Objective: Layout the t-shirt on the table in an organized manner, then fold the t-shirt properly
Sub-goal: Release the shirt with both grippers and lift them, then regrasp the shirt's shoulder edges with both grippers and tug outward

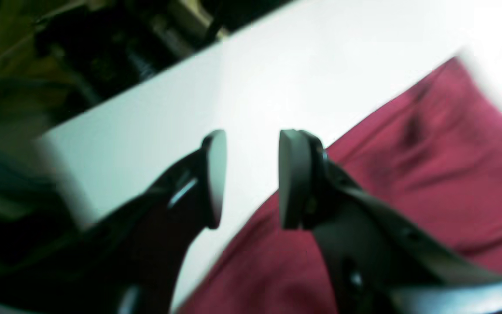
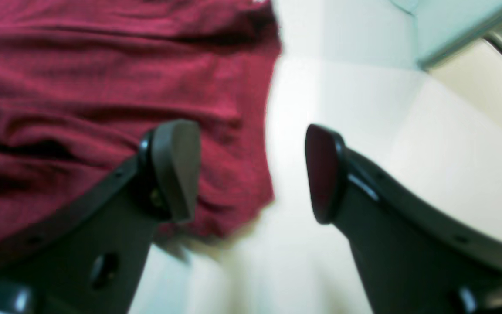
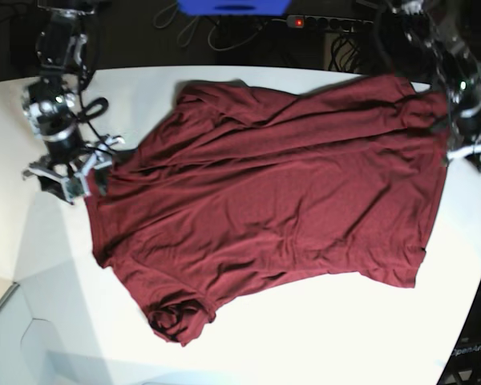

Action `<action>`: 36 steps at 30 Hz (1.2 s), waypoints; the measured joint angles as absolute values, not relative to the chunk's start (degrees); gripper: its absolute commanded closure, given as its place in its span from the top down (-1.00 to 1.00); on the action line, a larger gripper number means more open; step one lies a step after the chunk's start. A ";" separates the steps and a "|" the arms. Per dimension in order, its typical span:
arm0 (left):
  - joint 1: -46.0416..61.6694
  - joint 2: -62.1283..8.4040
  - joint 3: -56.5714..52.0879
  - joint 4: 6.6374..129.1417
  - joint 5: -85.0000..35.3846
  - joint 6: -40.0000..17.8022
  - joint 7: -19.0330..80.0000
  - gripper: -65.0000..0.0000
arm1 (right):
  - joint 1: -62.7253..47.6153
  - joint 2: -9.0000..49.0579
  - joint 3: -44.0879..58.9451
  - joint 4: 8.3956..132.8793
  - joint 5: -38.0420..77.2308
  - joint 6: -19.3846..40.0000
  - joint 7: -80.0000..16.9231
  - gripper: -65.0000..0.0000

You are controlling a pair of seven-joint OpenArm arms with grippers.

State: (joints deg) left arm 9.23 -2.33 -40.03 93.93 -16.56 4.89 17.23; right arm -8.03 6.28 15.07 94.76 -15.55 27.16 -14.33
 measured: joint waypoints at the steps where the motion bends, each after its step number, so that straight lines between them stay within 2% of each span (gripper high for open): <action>1: 6.85 -2.42 -38.13 93.95 -16.14 4.73 18.04 -0.40 | -5.63 5.98 14.00 92.36 -15.33 27.35 -14.35 0.18; 5: -1.45 -1.93 -33.74 92.49 -16.71 3.25 21.58 -0.40 | 3.01 5.74 11.31 83.33 -15.00 27.05 -12.95 0.18; 8: -6.39 -2.76 -33.26 82.61 -15.86 4.97 21.89 -0.40 | 6.26 5.93 10.31 76.55 -15.46 27.03 -13.23 0.18; 11: -9.28 -2.66 -32.47 72.25 -16.19 4.16 23.51 -0.40 | 8.71 5.58 10.09 72.14 -15.64 27.11 -14.02 0.18; 16: -11.25 -6.11 -32.56 63.07 -16.05 4.36 22.50 -0.40 | 10.76 6.07 10.46 69.25 -15.25 26.94 -13.06 0.18; 26: -4.56 -10.61 -32.77 64.14 -16.47 3.46 20.88 -0.40 | -1.91 7.73 10.20 77.62 -14.48 26.87 -11.75 0.18; 31: 1.26 -11.20 -32.91 70.19 -16.56 4.23 22.55 -0.40 | -7.90 7.14 10.09 83.24 -14.46 26.92 -11.92 0.18; 36: 1.43 -11.05 -32.73 73.08 -16.51 4.05 22.72 -0.40 | -11.73 7.14 10.09 87.48 -14.83 26.92 -12.93 0.18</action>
State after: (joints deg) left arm 1.43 -11.05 -32.73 73.08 -16.51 4.05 22.72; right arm -11.73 7.14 10.09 87.48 -14.83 26.92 -12.93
